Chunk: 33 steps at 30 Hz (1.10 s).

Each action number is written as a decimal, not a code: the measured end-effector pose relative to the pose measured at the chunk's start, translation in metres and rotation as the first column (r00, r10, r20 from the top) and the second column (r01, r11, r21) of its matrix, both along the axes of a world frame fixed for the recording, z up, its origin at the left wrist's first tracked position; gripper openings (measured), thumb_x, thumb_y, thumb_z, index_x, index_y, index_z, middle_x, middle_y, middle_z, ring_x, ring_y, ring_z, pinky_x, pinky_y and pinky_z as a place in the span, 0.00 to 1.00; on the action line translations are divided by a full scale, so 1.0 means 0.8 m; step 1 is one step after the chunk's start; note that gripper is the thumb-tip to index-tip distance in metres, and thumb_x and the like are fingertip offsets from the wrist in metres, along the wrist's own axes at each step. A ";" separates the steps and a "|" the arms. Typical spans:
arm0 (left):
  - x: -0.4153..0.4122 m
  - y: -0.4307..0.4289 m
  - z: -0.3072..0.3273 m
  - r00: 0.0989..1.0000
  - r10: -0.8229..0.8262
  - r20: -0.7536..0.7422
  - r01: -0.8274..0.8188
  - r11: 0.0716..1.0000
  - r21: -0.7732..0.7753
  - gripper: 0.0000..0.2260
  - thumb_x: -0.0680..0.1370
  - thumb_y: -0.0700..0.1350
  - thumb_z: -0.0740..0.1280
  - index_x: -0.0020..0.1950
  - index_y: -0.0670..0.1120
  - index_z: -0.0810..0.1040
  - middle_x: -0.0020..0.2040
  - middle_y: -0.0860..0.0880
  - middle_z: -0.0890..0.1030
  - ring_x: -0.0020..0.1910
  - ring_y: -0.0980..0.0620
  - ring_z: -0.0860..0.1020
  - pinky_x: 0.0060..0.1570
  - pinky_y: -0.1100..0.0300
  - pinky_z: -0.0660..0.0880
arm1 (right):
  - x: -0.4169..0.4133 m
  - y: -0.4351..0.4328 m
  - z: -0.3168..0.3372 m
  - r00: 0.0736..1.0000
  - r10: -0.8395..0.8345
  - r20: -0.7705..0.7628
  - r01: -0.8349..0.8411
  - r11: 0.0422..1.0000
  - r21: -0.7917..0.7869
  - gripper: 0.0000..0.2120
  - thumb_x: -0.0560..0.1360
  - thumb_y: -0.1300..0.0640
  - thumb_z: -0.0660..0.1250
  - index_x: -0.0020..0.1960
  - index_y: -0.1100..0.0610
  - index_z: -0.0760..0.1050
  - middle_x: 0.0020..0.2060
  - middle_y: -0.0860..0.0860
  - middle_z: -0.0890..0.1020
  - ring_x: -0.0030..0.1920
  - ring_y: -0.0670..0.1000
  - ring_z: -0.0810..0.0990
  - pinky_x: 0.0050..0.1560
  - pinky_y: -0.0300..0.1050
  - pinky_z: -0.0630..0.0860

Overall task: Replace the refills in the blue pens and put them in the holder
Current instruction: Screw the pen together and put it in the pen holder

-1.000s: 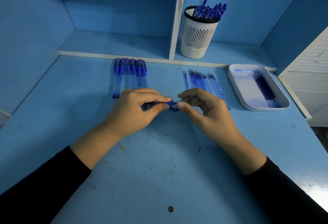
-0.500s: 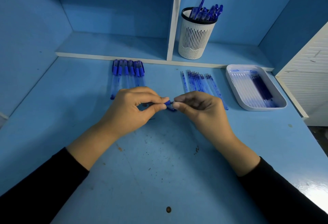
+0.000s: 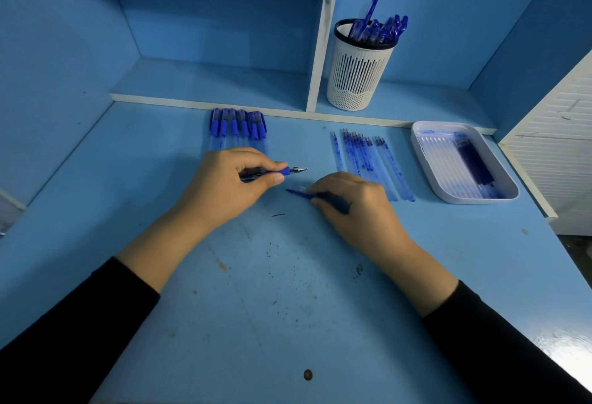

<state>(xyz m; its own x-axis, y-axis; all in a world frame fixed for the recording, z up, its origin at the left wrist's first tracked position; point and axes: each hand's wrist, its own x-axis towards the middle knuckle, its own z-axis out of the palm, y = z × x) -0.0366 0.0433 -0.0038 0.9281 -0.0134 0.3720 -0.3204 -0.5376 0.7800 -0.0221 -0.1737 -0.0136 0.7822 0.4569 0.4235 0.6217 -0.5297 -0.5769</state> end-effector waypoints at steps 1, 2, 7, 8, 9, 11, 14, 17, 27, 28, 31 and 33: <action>0.000 0.000 0.000 1.000 -0.003 -0.012 0.002 1.000 -0.006 0.08 0.73 0.40 0.75 0.50 0.50 0.86 0.47 0.59 0.84 0.47 0.61 0.83 0.54 0.61 0.79 | -0.001 0.000 0.001 1.000 -0.015 -0.004 0.015 1.000 0.011 0.06 0.73 0.66 0.70 0.49 0.59 0.82 0.42 0.50 0.82 0.41 0.45 0.78 0.46 0.34 0.74; 0.000 0.000 0.000 1.000 -0.003 -0.020 0.003 1.000 -0.010 0.08 0.73 0.40 0.75 0.50 0.50 0.86 0.47 0.59 0.84 0.47 0.61 0.82 0.54 0.61 0.79 | -0.003 0.000 0.004 0.999 -0.042 -0.034 0.043 0.998 0.040 0.06 0.74 0.65 0.69 0.49 0.59 0.82 0.40 0.49 0.81 0.40 0.46 0.78 0.44 0.35 0.74; 0.000 -0.001 0.000 0.999 -0.006 -0.032 0.005 1.000 -0.026 0.07 0.72 0.40 0.76 0.49 0.49 0.86 0.47 0.58 0.84 0.46 0.59 0.83 0.54 0.60 0.79 | -0.003 -0.010 0.014 0.934 -0.121 -0.335 0.214 0.942 0.257 0.05 0.77 0.62 0.67 0.47 0.58 0.82 0.27 0.38 0.75 0.30 0.40 0.72 0.34 0.28 0.66; 0.000 -0.001 0.000 0.999 -0.013 -0.032 0.012 0.999 -0.030 0.07 0.72 0.40 0.76 0.49 0.49 0.86 0.47 0.58 0.84 0.46 0.58 0.83 0.54 0.60 0.79 | -0.002 -0.011 0.016 0.926 -0.120 -0.359 0.232 0.930 0.287 0.05 0.77 0.62 0.67 0.47 0.58 0.82 0.27 0.38 0.76 0.30 0.40 0.71 0.34 0.28 0.66; 0.000 -0.001 -0.001 0.999 -0.022 -0.027 0.021 0.999 -0.031 0.08 0.72 0.39 0.76 0.48 0.49 0.86 0.47 0.57 0.85 0.46 0.58 0.83 0.54 0.60 0.79 | -0.002 -0.012 0.017 0.920 -0.117 -0.374 0.244 0.918 0.313 0.05 0.77 0.61 0.68 0.47 0.57 0.82 0.28 0.39 0.77 0.30 0.40 0.72 0.35 0.30 0.67; -0.001 -0.002 -0.002 0.999 -0.036 -0.011 0.036 0.999 -0.025 0.07 0.71 0.39 0.76 0.48 0.48 0.86 0.47 0.56 0.85 0.46 0.57 0.83 0.53 0.60 0.79 | -0.001 -0.012 0.019 0.915 -0.107 -0.389 0.255 0.901 0.351 0.05 0.77 0.61 0.68 0.46 0.56 0.82 0.31 0.42 0.80 0.33 0.42 0.74 0.36 0.32 0.70; 0.000 -0.002 -0.003 0.999 -0.040 0.022 0.040 0.999 -0.005 0.06 0.71 0.38 0.77 0.47 0.43 0.86 0.46 0.57 0.84 0.45 0.58 0.83 0.52 0.61 0.79 | -0.001 -0.011 0.020 0.915 -0.112 -0.388 0.268 0.887 0.377 0.05 0.77 0.61 0.68 0.45 0.55 0.82 0.34 0.47 0.82 0.34 0.44 0.76 0.37 0.35 0.72; 0.000 -0.002 -0.002 0.997 -0.044 0.071 0.043 0.999 0.016 0.06 0.70 0.38 0.77 0.46 0.41 0.86 0.45 0.57 0.84 0.44 0.60 0.83 0.50 0.64 0.79 | -0.002 -0.012 0.021 0.915 -0.109 -0.389 0.267 0.885 0.380 0.06 0.77 0.61 0.68 0.45 0.54 0.82 0.34 0.47 0.82 0.34 0.43 0.76 0.38 0.35 0.73; -0.008 -0.021 -0.005 0.964 -0.042 0.264 0.035 0.999 0.033 0.05 0.70 0.39 0.78 0.43 0.40 0.86 0.42 0.51 0.85 0.42 0.60 0.83 0.47 0.65 0.79 | -0.014 -0.005 0.028 0.903 0.053 -0.427 0.184 0.849 0.495 0.07 0.76 0.61 0.70 0.53 0.59 0.82 0.28 0.40 0.79 0.30 0.40 0.74 0.35 0.29 0.68; -0.009 -0.022 -0.004 0.958 -0.039 0.285 0.033 0.999 0.026 0.05 0.70 0.39 0.77 0.43 0.39 0.86 0.42 0.51 0.85 0.42 0.60 0.83 0.47 0.66 0.79 | -0.016 -0.005 0.030 0.907 0.074 -0.414 0.173 0.830 0.529 0.08 0.75 0.62 0.70 0.55 0.60 0.81 0.30 0.40 0.79 0.32 0.40 0.75 0.37 0.28 0.69; -0.011 -0.026 -0.002 0.937 -0.031 0.347 0.033 0.999 -0.001 0.05 0.71 0.38 0.77 0.44 0.39 0.85 0.43 0.50 0.84 0.43 0.60 0.83 0.46 0.67 0.78 | -0.023 0.000 0.035 0.932 0.080 -0.353 0.173 0.758 0.629 0.07 0.74 0.65 0.71 0.51 0.62 0.78 0.39 0.49 0.83 0.39 0.42 0.80 0.44 0.33 0.75; -0.013 -0.029 -0.001 0.917 -0.031 0.398 0.033 0.999 0.003 0.05 0.71 0.38 0.77 0.44 0.38 0.85 0.43 0.49 0.84 0.42 0.59 0.82 0.46 0.67 0.77 | -0.026 0.003 0.036 0.933 0.072 -0.351 0.206 0.694 0.690 0.05 0.72 0.66 0.72 0.46 0.61 0.77 0.38 0.50 0.84 0.40 0.46 0.81 0.44 0.37 0.77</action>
